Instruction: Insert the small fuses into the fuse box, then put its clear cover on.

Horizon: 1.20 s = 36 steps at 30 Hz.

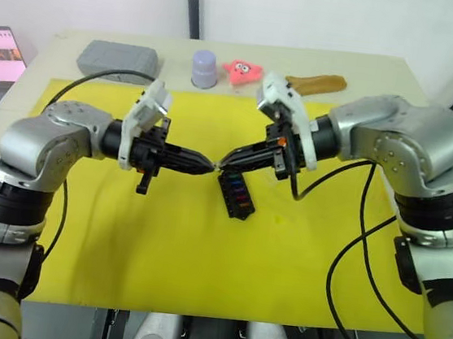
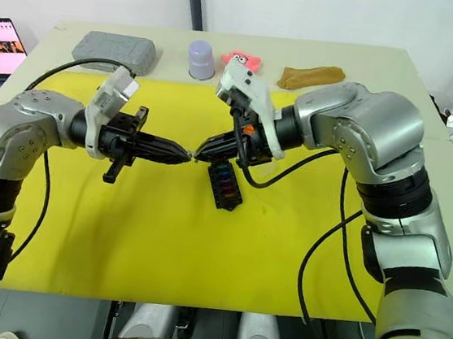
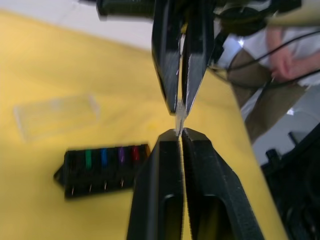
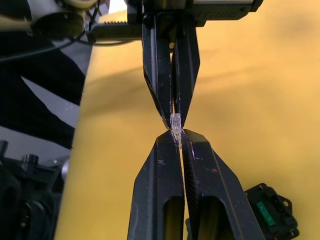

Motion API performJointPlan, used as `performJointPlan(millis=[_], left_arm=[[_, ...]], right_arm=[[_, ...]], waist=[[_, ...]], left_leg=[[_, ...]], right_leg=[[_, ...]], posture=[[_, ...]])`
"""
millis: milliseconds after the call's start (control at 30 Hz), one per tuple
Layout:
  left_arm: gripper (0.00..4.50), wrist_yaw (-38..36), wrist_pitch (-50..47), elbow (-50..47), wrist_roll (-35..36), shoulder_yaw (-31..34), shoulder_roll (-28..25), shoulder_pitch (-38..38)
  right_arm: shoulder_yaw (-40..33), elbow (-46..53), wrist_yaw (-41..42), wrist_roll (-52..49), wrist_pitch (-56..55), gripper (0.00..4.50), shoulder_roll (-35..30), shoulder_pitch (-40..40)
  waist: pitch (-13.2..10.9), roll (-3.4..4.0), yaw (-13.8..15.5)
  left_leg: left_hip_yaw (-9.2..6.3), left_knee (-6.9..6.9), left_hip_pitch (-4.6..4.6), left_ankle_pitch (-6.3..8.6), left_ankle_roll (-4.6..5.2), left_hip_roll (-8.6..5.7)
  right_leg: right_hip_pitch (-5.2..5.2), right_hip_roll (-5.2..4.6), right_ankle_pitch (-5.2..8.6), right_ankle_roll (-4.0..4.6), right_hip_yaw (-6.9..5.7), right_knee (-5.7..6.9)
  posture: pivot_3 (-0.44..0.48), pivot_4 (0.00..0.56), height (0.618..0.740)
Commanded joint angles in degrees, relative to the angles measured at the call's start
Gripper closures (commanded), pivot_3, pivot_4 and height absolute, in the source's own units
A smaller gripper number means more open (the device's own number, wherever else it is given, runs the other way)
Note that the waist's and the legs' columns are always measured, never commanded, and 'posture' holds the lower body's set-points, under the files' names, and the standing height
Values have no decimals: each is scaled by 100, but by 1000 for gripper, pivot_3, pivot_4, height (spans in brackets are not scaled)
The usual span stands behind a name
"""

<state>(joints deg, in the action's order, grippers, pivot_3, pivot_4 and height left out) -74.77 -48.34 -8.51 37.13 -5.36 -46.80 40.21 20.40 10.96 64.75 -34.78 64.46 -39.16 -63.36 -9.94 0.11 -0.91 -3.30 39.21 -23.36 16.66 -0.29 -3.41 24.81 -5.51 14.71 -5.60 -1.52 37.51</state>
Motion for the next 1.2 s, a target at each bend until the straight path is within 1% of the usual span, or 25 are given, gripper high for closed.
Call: performJointPlan(millis=[33,100,167,200,233,300,433,567,733,800,1067,1200], left_arm=[[2732,-57,238,-111,-292,-33,-314,-114],[1559,-68,380,-74,-437,-80,-405,-189],[611,3,734,6,-858,-267,-501,-400],[150,114,1028,48,-1180,-446,-502,-524],[64,188,1241,83,-1408,-570,-494,-603],[64,280,1415,95,-1572,-659,-392,-682],[64,739,1522,126,-1766,-713,93,-805],[64,1206,1599,105,-1921,-692,573,-858],[64,1247,1515,-33,-1894,-670,694,-989],[64,1321,1616,38,-2007,-718,720,-1018],[64,1408,1767,177,-2237,-805,899,-1023],[64,1387,1763,166,-2256,-811,898,-1044]], right_arm=[[311,-120,279,636,-833,4500,-208,-247],[548,-324,420,1023,-1328,4500,-228,-308],[1012,-953,645,1740,-2302,4500,-90,-527],[1289,-1398,778,2138,-2853,4500,34,-695],[1464,-1742,893,2425,-3260,4500,136,-814],[1607,-2317,1035,2775,-3801,4500,349,-956],[1780,-3502,1326,3369,-4760,4500,786,-1148],[1725,-4093,1705,3661,-5180,4500,963,-1201],[1567,-4241,1969,3837,-5387,4500,1011,-1151],[1493,-4183,2136,3819,-5357,4500,1011,-1108],[1191,-4147,2206,3833,-5124,4500,1258,-1093],[1218,-4193,2235,3925,-5159,4500,1282,-1047]], waist=[[0,0,-6],[0,-1,-2],[0,-1,-3],[1,2,-16],[1,2,-23],[0,1,-23],[-3,-6,19],[-3,-5,19],[-4,-4,-36],[-4,-4,-34],[-4,-4,4],[-4,-4,0]], left_leg=[[0,-1,0,0,0,0],[1,-2,0,0,0,0],[2,-1,-1,0,0,0],[3,0,0,0,0,0],[7,-1,2,0,0,-1],[10,-2,3,-1,-2,0],[7,-1,-6,-2,-3,0],[5,1,-7,-2,-4,-3],[4,-2,-7,-5,-9,-1],[4,-4,-7,-6,-10,0],[4,-2,-7,-7,-13,-3],[4,-1,-7,-7,-13,-5]], right_leg=[[1,5,0,0,-1,2],[1,7,0,0,-1,2],[1,7,0,0,-2,2],[1,8,0,0,-3,2],[1,10,0,0,-3,3],[5,16,0,0,-1,7],[12,15,0,0,-2,7],[12,11,0,0,-2,8],[19,13,0,0,-1,12],[25,12,0,0,0,20],[26,8,0,0,0,27],[26,5,0,0,0,29]], posture=[[0,150,731],[0,150,731],[0,150,731],[0,150,731],[0,150,731],[0,150,731],[0,150,731],[0,150,731],[0,150,731],[0,150,731],[0,150,731],[0,150,731]])
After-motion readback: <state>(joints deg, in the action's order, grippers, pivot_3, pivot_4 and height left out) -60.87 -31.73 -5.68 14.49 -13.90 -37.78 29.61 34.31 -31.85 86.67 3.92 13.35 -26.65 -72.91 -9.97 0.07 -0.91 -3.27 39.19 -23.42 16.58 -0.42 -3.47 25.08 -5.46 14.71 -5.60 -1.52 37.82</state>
